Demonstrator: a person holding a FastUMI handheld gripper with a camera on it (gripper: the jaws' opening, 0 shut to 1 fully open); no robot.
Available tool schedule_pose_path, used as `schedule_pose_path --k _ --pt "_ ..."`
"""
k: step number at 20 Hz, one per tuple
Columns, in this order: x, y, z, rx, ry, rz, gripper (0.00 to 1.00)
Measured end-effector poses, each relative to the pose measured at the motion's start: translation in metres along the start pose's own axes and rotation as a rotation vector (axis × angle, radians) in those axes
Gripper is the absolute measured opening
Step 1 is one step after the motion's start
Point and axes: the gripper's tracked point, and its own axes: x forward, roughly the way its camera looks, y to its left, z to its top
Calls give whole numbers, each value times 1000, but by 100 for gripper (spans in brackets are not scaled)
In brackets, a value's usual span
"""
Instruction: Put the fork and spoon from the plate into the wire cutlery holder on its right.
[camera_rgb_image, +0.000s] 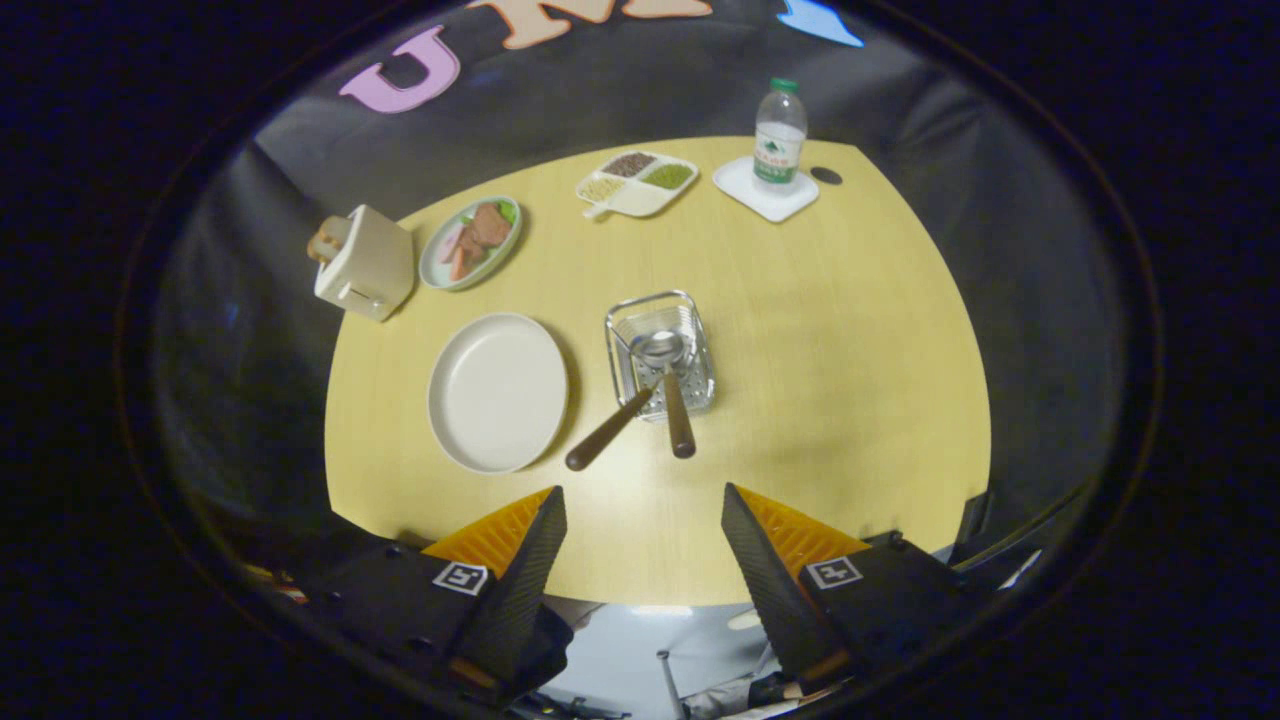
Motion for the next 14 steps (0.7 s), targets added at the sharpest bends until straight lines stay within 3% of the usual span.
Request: schedule_pose_path --k 6,14 --pt "-51 70 50 6 -364 180 99" --pt "-148 120 114 -7 -934 313 100"
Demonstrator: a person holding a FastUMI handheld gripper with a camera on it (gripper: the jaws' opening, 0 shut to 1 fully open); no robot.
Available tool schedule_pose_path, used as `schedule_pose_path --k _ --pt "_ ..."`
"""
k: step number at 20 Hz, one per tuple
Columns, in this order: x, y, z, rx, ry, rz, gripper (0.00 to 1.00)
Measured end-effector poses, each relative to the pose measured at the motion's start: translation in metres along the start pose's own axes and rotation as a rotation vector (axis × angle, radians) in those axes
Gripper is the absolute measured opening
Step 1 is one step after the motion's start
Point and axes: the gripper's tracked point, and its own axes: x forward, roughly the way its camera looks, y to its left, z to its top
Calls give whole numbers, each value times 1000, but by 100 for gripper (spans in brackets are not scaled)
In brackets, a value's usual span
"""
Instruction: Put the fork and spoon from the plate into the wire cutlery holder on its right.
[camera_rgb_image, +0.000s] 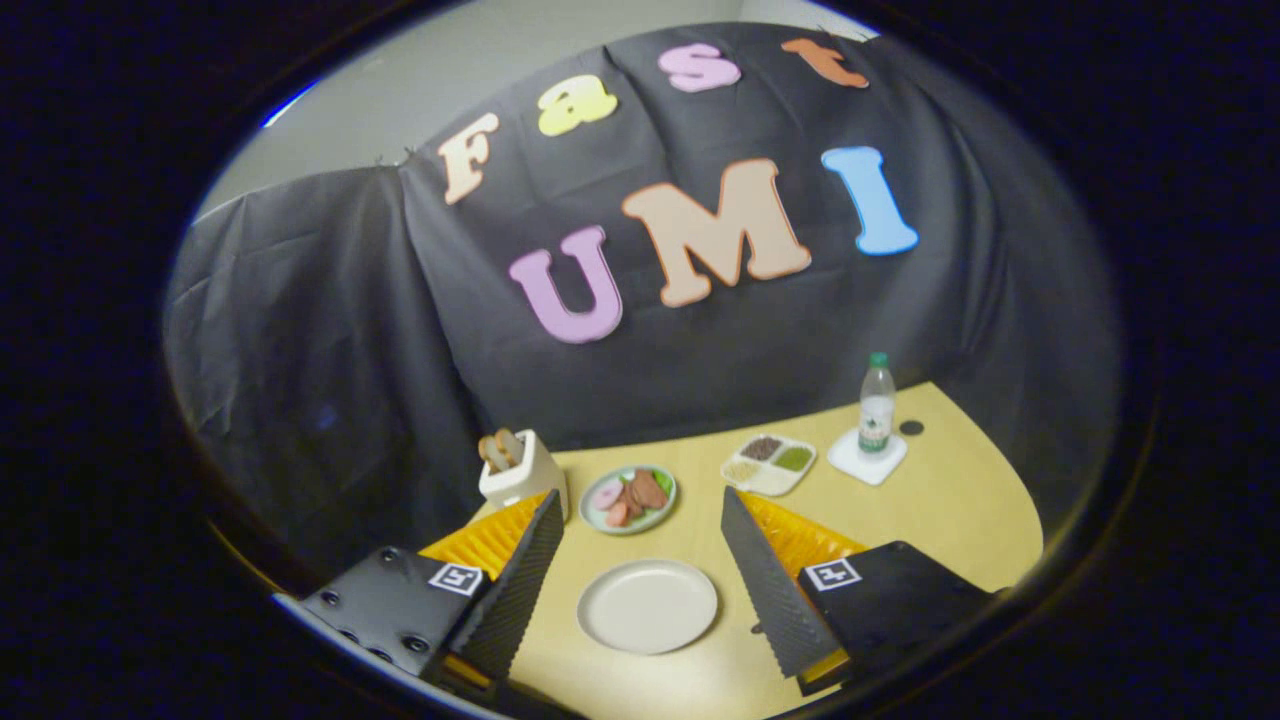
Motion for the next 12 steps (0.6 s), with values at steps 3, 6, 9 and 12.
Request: schedule_pose_path --k 3,6,9,12 --pt "-6 9 16 -13 -134 15 100" --pt "-9 14 14 -67 -199 1 100" --pt "-11 22 8 -133 -253 -22 100" --pt "-12 28 -2 -155 -272 -35 100"
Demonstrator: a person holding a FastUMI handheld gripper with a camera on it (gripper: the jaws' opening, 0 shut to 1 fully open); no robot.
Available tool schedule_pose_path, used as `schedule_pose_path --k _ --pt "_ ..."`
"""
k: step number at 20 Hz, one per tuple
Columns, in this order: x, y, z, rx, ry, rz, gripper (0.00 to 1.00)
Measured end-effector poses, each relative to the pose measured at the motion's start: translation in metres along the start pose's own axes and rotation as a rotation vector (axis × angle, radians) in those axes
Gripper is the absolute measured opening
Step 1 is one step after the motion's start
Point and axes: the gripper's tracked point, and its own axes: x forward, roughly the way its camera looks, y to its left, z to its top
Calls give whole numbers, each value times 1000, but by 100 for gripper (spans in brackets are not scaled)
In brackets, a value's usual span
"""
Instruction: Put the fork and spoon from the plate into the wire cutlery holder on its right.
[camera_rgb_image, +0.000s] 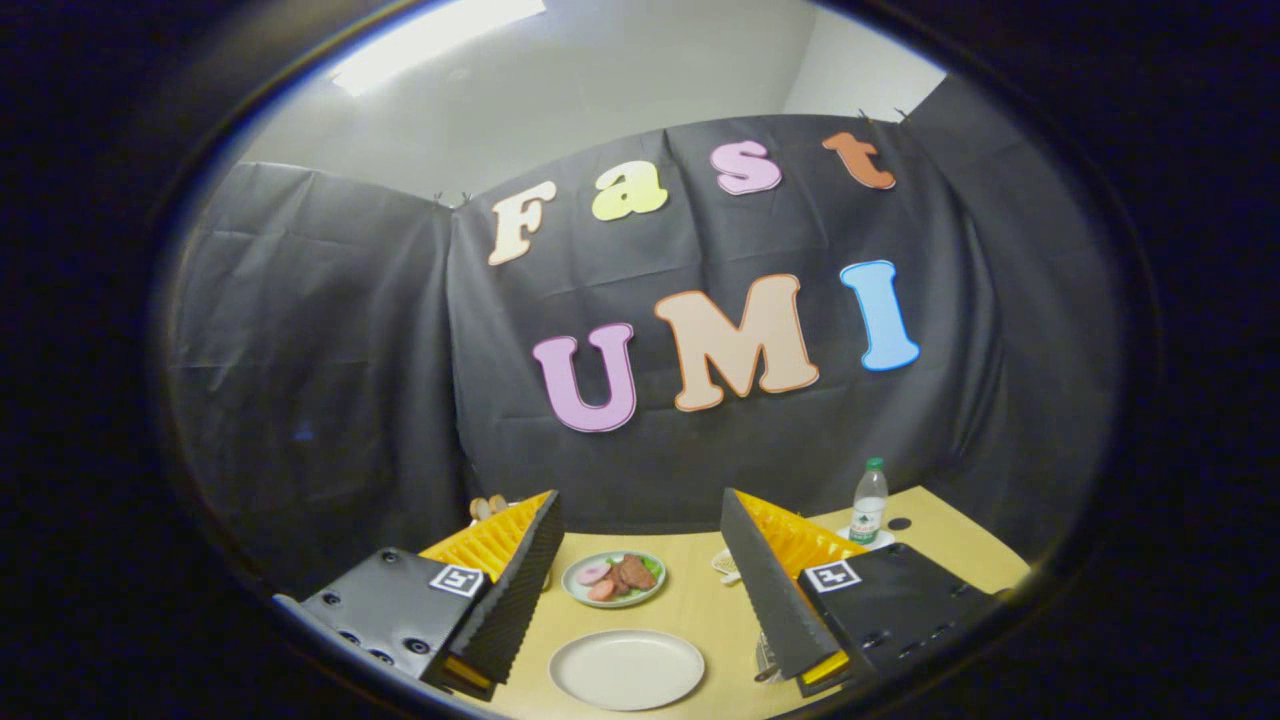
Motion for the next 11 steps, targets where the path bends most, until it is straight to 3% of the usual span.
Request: schedule_pose_path --k 11 --pt "-9 -28 -13 -97 -5 -190 100"
